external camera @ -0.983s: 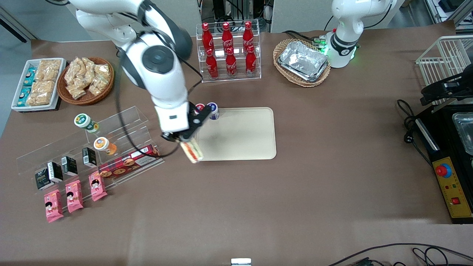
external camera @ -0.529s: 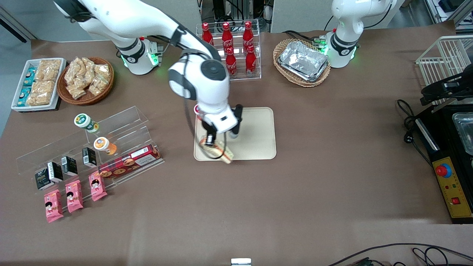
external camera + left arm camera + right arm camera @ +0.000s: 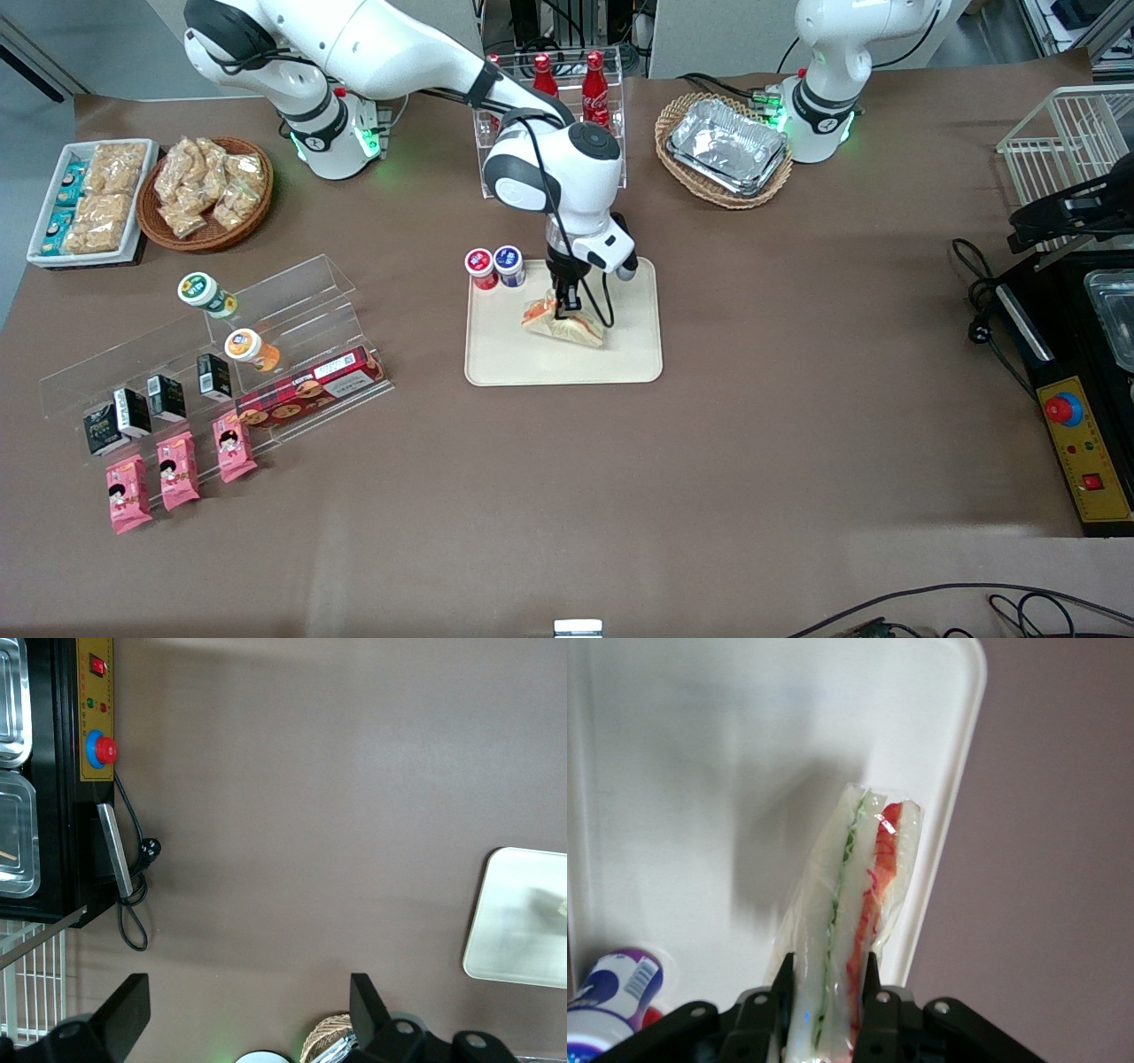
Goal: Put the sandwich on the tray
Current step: 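Carry the sandwich over the cream tray with the right gripper, then lower the sandwich onto the tray and open the right gripper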
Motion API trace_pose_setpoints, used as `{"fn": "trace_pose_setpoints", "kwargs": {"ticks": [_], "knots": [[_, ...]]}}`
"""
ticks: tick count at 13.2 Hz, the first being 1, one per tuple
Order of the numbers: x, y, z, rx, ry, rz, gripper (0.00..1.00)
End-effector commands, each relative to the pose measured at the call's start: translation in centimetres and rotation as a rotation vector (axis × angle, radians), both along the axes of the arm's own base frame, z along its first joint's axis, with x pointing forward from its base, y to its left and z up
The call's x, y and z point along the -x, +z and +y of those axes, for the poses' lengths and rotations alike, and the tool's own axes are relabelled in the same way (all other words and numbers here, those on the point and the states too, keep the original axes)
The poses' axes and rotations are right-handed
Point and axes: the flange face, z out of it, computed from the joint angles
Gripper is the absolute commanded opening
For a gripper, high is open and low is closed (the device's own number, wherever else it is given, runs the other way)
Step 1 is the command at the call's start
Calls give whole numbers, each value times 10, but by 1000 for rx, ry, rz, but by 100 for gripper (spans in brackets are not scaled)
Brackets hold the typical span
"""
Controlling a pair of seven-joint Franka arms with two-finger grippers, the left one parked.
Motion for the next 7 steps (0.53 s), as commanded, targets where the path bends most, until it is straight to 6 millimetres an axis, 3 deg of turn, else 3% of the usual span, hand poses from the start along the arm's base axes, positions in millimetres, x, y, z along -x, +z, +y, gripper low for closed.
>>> {"fn": "trace_pose_setpoints", "kwargs": {"ticks": [1, 3, 5, 7], "knots": [[-1, -21, -15, 14, 83, -10, 31], [-19, -32, -29, 6, 72, 3, 31], [-19, -40, -27, 0, 85, 4, 31], [-31, -40, -37, 11, 82, -13, 31]]}}
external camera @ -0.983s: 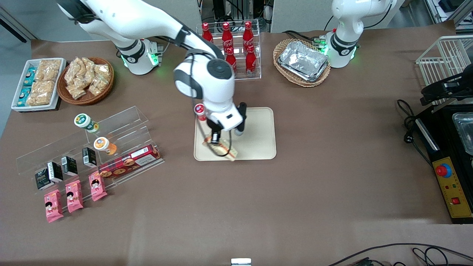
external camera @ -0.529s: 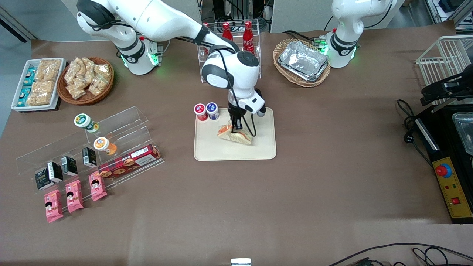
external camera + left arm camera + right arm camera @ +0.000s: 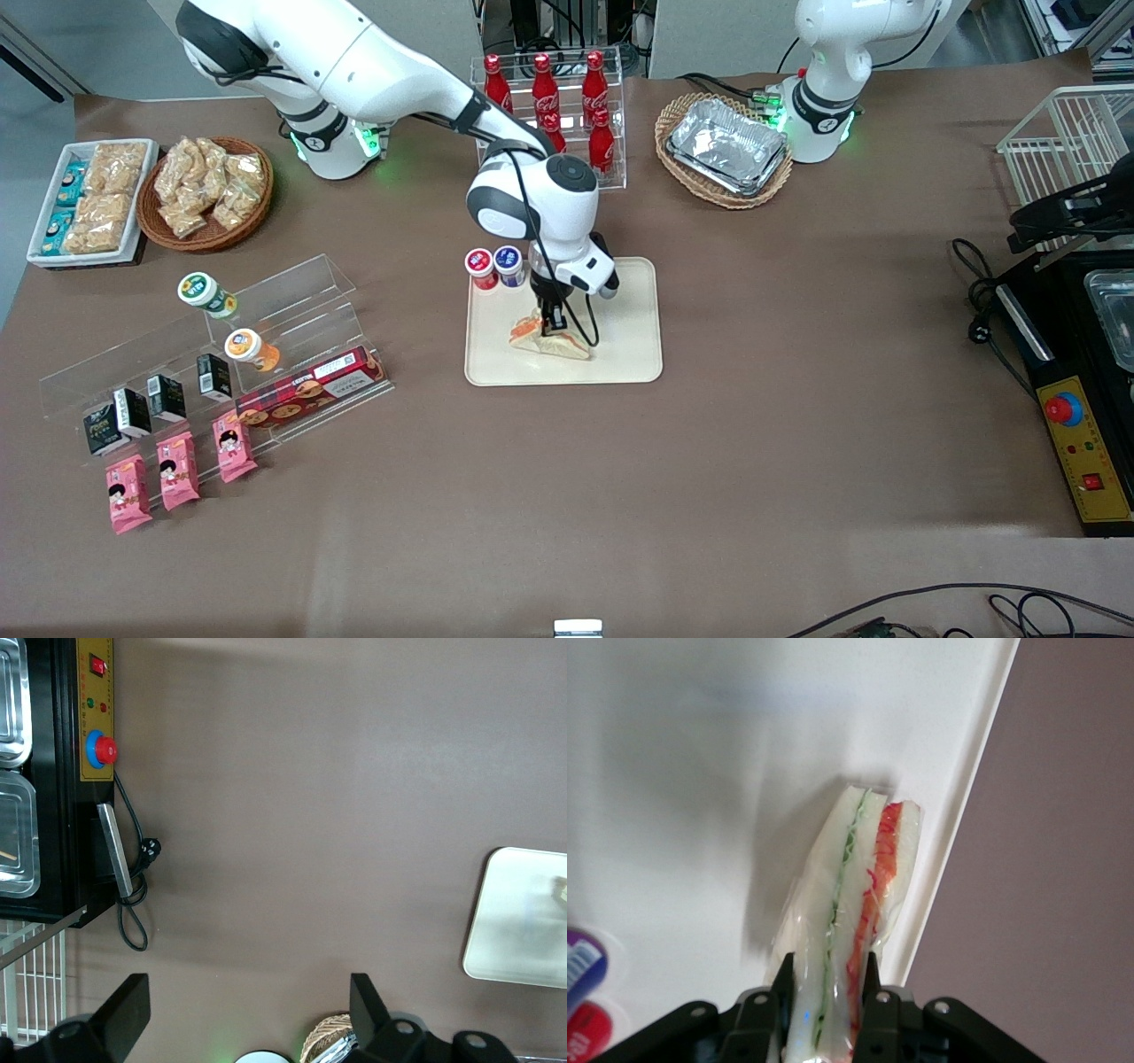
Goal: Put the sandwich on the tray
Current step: 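Lower the sandwich onto the tray and open the right gripper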
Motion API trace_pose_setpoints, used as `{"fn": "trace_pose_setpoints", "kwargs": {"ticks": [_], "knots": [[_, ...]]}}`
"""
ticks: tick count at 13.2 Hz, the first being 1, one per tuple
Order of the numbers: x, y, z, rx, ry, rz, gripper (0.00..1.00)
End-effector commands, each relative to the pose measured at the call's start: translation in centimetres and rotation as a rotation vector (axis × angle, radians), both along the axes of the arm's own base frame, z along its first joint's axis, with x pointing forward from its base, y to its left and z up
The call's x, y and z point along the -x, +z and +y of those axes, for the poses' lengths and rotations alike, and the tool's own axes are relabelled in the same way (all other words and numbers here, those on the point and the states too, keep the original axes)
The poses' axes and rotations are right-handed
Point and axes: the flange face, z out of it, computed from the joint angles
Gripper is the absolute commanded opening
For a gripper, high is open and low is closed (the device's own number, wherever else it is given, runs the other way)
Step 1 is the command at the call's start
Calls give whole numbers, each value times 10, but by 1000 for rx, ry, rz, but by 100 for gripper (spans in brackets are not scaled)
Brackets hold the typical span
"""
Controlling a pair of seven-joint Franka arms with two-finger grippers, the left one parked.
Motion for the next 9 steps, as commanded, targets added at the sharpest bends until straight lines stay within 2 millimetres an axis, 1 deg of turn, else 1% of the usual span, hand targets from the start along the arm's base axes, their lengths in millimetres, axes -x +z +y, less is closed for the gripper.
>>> {"fn": "trace_pose_setpoints", "kwargs": {"ticks": [1, 3, 5, 6, 7, 8, 9], "knots": [[-10, -3, -6, -2, 23, -29, 31], [-4, -14, -1, -7, 40, -28, 33], [-4, -17, 0, -7, 45, -29, 48], [-5, -18, 0, -12, 42, -29, 59], [-6, -19, 0, -18, 34, -25, 96], [-10, -23, -3, -22, 6, -20, 100], [-12, -22, -5, -23, -2, -22, 100]]}}
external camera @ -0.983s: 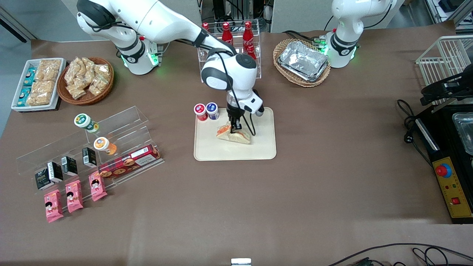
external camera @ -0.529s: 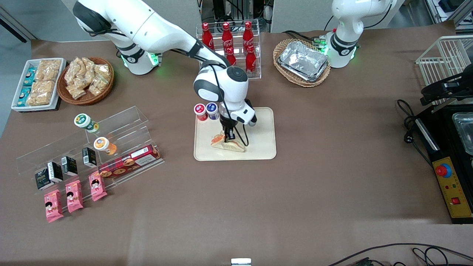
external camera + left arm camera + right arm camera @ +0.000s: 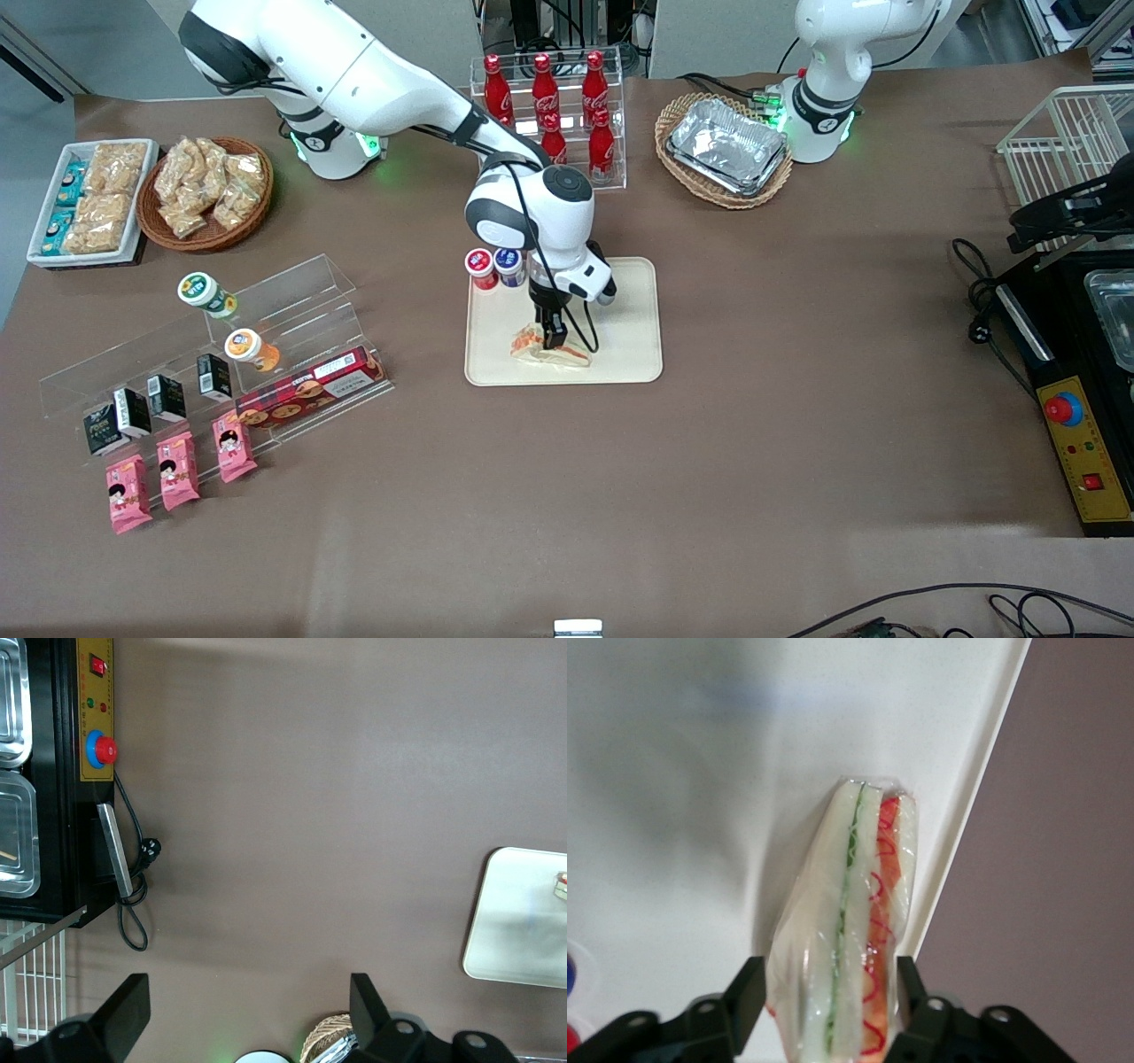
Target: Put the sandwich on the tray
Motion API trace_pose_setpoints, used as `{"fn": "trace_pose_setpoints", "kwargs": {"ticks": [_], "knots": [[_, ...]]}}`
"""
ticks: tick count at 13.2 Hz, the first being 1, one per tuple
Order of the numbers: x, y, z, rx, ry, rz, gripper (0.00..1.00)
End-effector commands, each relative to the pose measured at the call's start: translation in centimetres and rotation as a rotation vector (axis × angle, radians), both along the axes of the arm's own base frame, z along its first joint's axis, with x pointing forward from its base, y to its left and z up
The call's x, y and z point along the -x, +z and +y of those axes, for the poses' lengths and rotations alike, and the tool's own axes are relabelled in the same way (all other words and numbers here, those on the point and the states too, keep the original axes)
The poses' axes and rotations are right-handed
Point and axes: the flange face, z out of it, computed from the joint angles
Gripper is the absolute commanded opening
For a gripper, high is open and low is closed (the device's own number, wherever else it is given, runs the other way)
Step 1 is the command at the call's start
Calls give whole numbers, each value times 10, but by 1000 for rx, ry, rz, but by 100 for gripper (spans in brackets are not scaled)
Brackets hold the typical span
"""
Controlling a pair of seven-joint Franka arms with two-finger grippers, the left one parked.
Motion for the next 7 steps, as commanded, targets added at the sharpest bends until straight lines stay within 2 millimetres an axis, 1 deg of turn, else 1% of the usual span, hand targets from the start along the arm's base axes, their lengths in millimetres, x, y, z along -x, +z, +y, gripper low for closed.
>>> {"fn": "trace_pose_setpoints", "kwargs": {"ticks": [1, 2, 3, 4, 5, 6, 7], "knots": [[-15, 1, -6, -24, -41, -14, 100], [-24, 6, -14, -32, -74, -4, 100], [-30, 24, -19, -44, -130, 16, 100], [-39, 46, -26, -49, -212, 51, 100], [-52, 68, -37, -47, -296, 86, 100], [-65, 92, -51, -50, -359, 105, 100], [-81, 113, -72, -67, -428, 118, 100]]}}
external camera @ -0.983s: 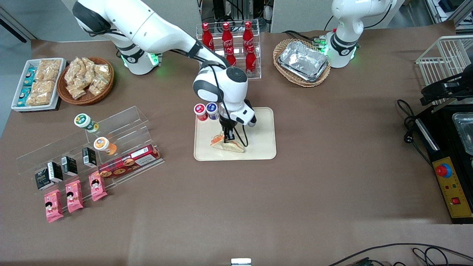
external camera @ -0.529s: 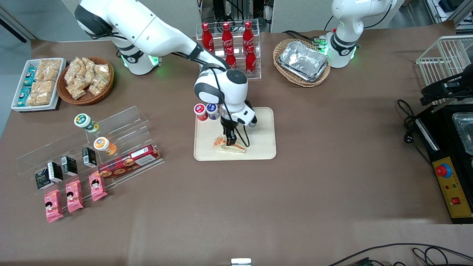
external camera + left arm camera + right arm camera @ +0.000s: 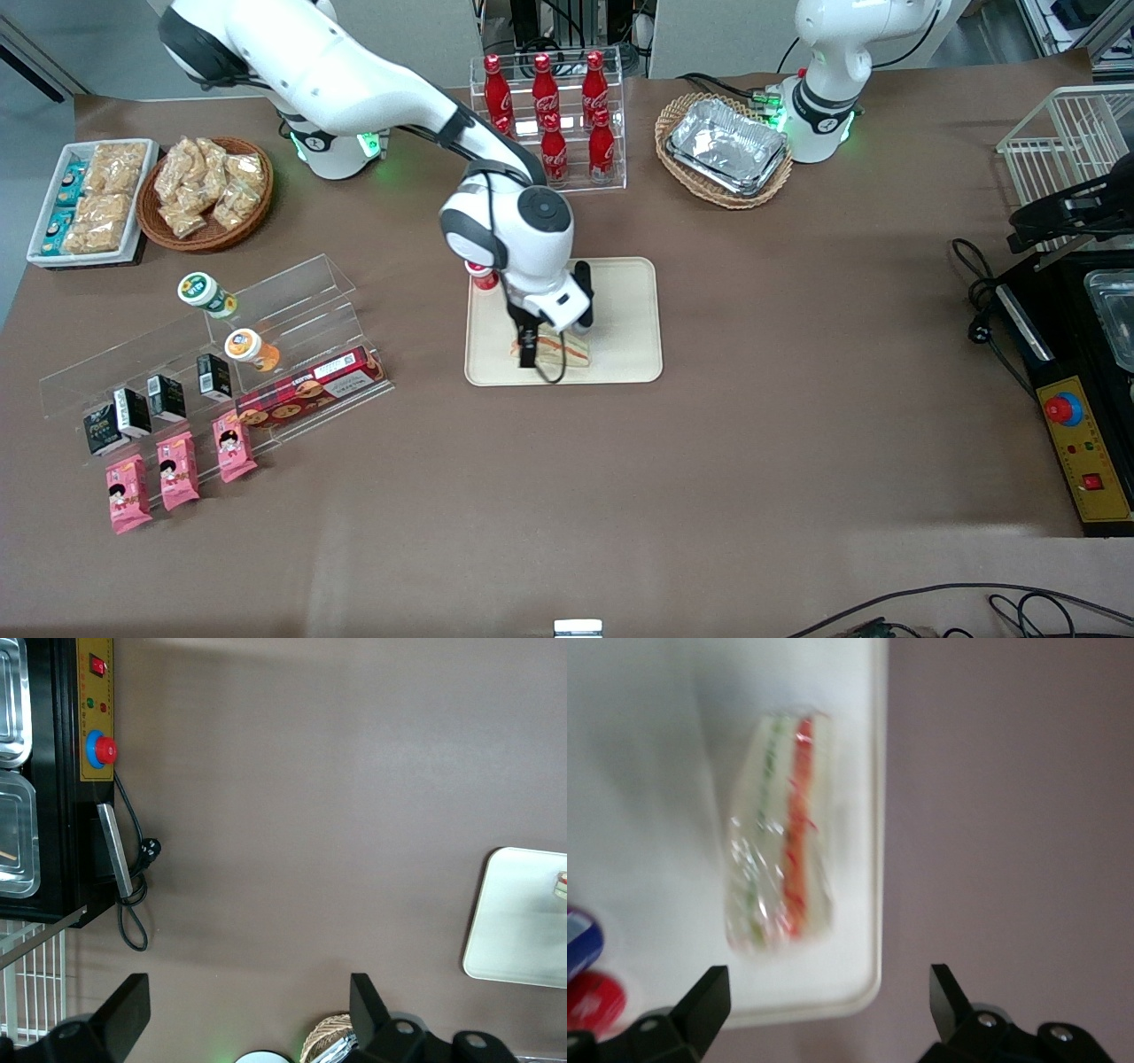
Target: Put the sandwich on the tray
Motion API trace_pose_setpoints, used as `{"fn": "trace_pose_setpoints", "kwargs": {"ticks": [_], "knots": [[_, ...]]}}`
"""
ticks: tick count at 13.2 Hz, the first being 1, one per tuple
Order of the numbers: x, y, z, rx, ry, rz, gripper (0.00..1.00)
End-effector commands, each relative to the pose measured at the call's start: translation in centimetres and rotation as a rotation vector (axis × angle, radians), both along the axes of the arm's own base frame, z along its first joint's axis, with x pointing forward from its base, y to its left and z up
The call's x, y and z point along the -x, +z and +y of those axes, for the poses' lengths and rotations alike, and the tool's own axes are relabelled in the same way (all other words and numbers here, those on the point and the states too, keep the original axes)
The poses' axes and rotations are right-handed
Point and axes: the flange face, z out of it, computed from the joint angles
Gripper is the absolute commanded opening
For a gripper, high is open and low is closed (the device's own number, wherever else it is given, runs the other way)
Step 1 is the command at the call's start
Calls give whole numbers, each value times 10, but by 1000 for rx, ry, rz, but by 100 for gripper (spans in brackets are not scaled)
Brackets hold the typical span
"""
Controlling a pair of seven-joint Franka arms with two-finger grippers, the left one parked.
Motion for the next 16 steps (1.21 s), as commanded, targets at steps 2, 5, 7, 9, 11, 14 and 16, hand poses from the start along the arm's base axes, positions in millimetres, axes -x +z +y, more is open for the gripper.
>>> {"fn": "trace_pose_setpoints", "kwargs": {"ticks": [2, 5, 7, 9, 11, 14, 16], "knots": [[-52, 112, -79, -99, -283, 49, 100], [-76, 181, -164, -178, -486, 69, 100], [-94, 212, -238, -212, -629, 76, 100], [-101, 240, -311, -251, -777, 82, 100], [-109, 256, -396, -291, -945, 55, 100], [-109, 264, -508, -390, -1164, 53, 100], [-101, 275, -541, -373, -1228, 52, 100]]}}
